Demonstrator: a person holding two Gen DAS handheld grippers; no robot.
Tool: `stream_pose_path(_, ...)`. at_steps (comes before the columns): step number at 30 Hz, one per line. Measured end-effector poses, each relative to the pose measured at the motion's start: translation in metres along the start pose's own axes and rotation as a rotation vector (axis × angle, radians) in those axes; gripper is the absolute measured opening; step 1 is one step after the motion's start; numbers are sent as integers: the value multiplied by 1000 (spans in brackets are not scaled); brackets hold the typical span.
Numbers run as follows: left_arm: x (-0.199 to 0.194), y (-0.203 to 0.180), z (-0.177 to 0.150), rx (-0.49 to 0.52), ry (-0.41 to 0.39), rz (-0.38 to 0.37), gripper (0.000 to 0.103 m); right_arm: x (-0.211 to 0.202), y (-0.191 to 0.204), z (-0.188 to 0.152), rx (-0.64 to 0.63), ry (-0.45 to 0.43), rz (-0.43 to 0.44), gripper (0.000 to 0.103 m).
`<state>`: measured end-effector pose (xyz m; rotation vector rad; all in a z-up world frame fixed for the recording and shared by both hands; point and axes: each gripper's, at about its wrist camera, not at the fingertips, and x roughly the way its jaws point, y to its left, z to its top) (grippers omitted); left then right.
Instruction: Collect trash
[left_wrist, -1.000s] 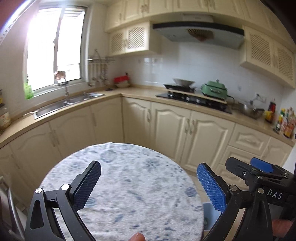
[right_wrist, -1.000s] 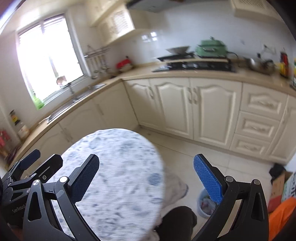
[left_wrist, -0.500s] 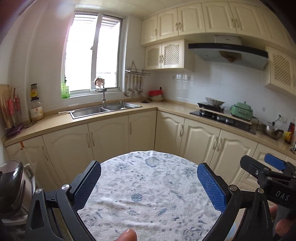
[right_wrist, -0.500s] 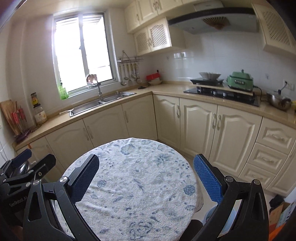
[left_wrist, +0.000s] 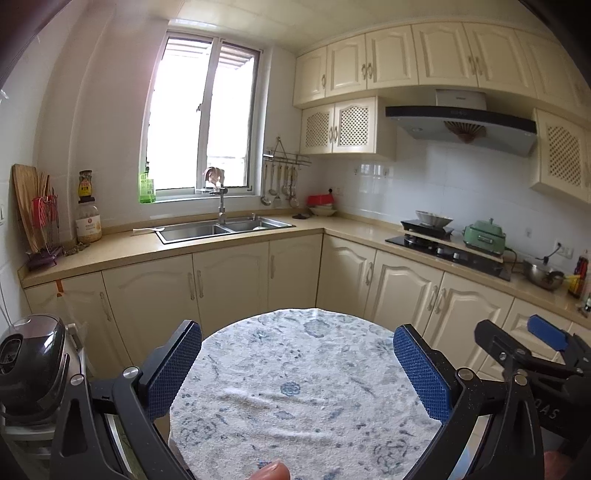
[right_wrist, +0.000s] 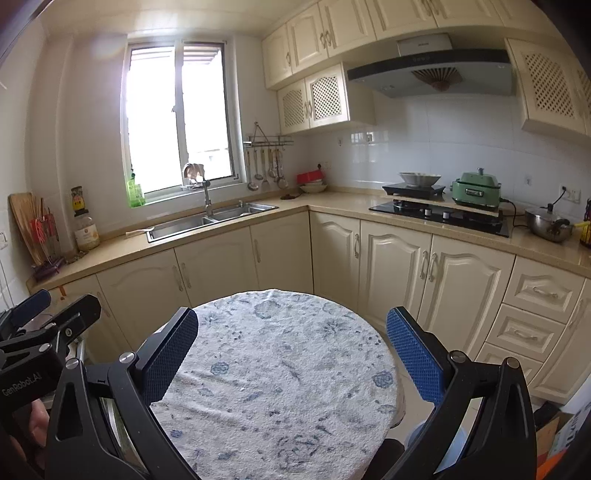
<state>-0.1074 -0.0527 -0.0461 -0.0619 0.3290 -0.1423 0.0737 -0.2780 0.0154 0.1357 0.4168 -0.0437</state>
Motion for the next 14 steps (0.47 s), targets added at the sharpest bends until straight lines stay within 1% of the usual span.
stream_pose_path(3,-8,-1,-2,27,-18,22,102,-2,3,-3,6,-4,7,103)
stream_pose_path(8,-11,-1,-5,45,-37,27,102,-6,11,-4,-5,-15,16,103)
stream_pose_path(14,-9,7,-9,21,-58,15,102,-6,12,-5,-8,-16,29,103)
